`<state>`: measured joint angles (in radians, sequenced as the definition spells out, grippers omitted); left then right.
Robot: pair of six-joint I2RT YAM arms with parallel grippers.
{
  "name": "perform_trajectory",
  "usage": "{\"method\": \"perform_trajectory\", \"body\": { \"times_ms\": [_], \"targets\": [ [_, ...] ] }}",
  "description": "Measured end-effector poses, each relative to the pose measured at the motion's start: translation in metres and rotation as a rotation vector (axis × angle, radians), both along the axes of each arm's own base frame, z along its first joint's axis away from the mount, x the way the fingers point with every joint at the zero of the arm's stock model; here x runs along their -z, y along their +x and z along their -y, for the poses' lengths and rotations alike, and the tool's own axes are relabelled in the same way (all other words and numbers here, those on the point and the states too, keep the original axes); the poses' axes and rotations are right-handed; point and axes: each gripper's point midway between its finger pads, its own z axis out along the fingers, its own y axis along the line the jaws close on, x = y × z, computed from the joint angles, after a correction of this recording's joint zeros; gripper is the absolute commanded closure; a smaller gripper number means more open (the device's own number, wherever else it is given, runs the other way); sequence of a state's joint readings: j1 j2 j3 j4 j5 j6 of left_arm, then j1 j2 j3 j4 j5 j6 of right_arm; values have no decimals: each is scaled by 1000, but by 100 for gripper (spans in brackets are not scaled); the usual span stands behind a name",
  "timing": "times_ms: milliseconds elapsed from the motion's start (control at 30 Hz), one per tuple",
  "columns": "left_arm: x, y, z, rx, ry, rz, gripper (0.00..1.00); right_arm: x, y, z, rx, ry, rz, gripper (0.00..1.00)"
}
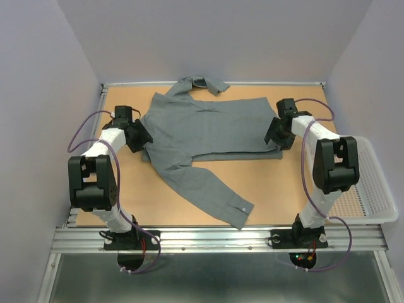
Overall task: Fold and stack the long sleeve shirts
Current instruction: Fold the shirt
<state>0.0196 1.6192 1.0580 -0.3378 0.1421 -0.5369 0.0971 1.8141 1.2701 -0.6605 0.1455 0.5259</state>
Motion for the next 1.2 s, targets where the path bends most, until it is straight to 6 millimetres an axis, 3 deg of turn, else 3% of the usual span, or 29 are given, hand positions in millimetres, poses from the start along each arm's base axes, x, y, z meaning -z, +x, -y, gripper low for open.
{"method": "perform_trajectory", "body": {
  "times_ms": [167,300,433,533,667,700,833,1000,1200],
  "targets": [
    [-24,19,1,1,-4,73,37,-27,10,0,-8,0,86,32],
    [-51,23,1,1,-3,147,37,-62,13,-6,-44,32,179,35],
    [-77,21,0,2,0,222,37,-91,12,-28,-167,98,263,38],
    [-82,12,0,3,2,246,37,-97,0,-56,-304,142,284,37],
    [-72,-4,-2,0,15,230,37,-82,-39,-129,-605,198,244,36],
    [-69,-8,-2,-2,20,222,37,-74,-56,-151,-690,215,219,35],
    [-62,-13,-7,-12,43,204,37,-45,-124,-199,-924,265,94,33],
    [-62,-12,-9,-17,53,205,37,-28,-195,-233,-1167,232,-9,33],
    [-59,-12,-10,-20,61,197,36,-4,-246,-250,-1360,140,-101,33]
  ]
}}
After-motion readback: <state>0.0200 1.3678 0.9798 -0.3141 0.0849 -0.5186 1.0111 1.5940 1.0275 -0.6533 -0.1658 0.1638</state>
